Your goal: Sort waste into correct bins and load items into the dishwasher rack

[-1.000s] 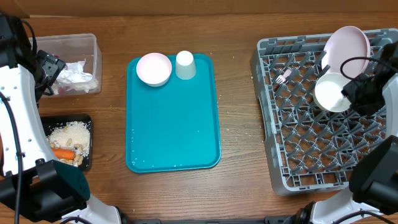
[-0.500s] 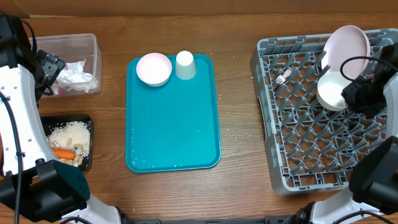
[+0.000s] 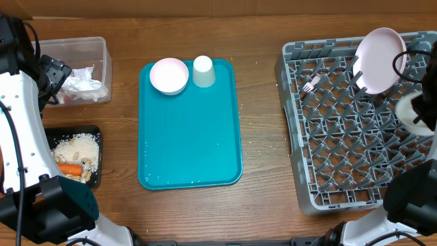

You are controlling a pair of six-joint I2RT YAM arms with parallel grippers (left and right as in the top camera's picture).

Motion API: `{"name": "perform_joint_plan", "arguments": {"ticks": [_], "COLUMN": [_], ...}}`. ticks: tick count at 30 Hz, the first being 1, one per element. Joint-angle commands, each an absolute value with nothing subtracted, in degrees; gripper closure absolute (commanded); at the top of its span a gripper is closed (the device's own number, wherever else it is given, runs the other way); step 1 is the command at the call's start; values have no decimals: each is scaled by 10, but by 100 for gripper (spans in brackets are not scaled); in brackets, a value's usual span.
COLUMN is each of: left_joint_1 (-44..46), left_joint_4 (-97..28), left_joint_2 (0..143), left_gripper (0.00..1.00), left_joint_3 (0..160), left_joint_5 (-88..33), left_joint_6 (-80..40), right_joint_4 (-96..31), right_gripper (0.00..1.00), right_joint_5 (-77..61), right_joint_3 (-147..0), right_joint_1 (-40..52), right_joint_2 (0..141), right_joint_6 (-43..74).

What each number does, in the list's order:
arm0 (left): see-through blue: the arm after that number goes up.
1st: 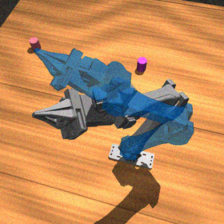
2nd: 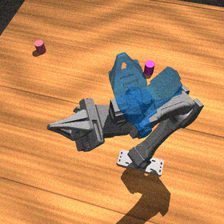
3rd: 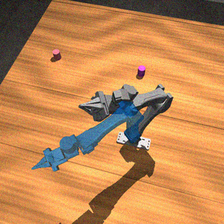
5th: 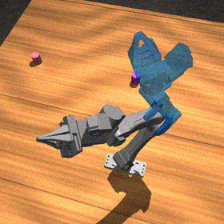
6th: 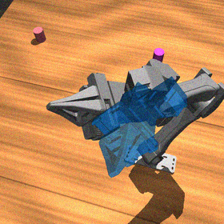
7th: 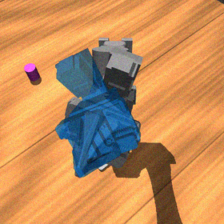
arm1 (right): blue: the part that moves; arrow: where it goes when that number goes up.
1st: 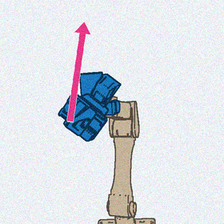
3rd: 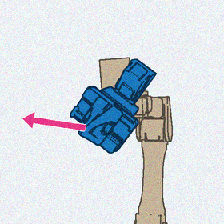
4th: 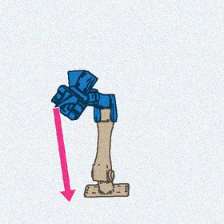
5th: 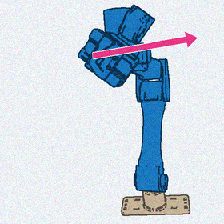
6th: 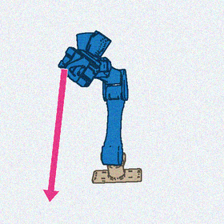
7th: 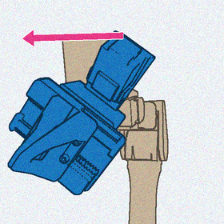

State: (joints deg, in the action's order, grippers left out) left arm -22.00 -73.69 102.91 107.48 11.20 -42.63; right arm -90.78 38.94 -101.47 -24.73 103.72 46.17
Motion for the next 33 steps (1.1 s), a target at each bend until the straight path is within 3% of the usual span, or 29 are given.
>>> {"name": "perform_joint_plan", "arguments": {"ticks": [1, 6, 16, 33], "left_joint_1": [-217, -217, -217, -217], "left_joint_4": [-736, -736, -736, -736], "left_joint_2": [1028, 1028, 1028, 1028], "left_gripper": [0, 0, 0, 0], "left_joint_3": [1078, 1078, 1078, 1078], "left_joint_5": [120, 120, 120, 120], "left_joint_6": [-420, -420, -420, -420], "right_joint_4": [-923, -931, -896, -841], "right_gripper": [96, 96, 96, 96], "right_joint_5": [559, 656, 655, 745], "right_joint_3": [-1028, -1025, -982, -883], "right_joint_1": [-249, -267, -357, -360], "right_joint_2": [1034, 1034, 1037, 1037], "right_joint_6": [590, 603, 594, 555]}}
